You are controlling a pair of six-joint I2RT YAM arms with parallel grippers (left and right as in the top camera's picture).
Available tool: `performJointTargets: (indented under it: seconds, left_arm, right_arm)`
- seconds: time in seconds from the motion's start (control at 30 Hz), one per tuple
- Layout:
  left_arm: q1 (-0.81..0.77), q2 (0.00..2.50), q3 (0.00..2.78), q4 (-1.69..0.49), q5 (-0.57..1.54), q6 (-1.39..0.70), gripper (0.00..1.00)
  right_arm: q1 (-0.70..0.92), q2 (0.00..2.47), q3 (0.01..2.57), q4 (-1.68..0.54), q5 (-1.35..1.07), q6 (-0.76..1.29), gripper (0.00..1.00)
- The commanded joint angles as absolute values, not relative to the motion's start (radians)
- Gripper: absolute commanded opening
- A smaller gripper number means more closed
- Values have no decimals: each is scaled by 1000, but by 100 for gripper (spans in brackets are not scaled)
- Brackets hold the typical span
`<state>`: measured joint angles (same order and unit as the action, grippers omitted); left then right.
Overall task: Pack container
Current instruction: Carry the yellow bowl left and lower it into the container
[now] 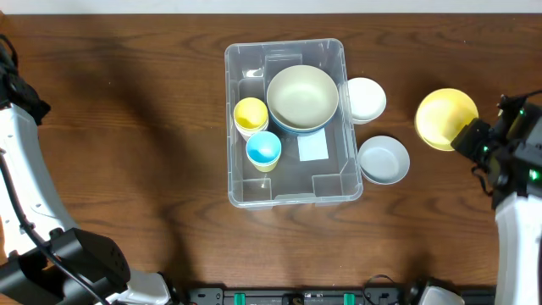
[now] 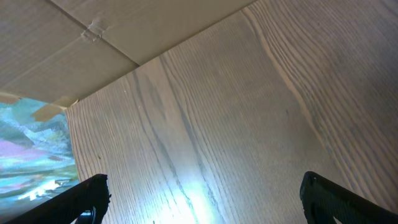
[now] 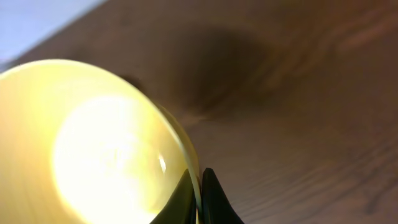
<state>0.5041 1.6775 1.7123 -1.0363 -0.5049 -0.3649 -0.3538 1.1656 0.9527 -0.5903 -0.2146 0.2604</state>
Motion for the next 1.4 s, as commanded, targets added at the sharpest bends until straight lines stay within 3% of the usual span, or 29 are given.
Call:
performJointTargets:
  seconds: [0.0, 0.37, 0.87, 1.37]
  left_arm:
    - [508, 1684, 1716, -1038, -524, -360, 98]
    - [508, 1684, 1716, -1038, -524, -360, 98]
    - [508, 1684, 1716, -1038, -524, -360, 98]
    - [508, 1684, 1716, -1038, -524, -360, 98]
  right_arm:
    - [-308, 1059, 952, -607, -297, 206, 1]
    - [-41, 914, 989, -684, -307, 186, 1]
    - [401, 1097, 1017, -739, -33, 116, 1]
    - [482, 1335, 1017, -711, 45, 114, 4]
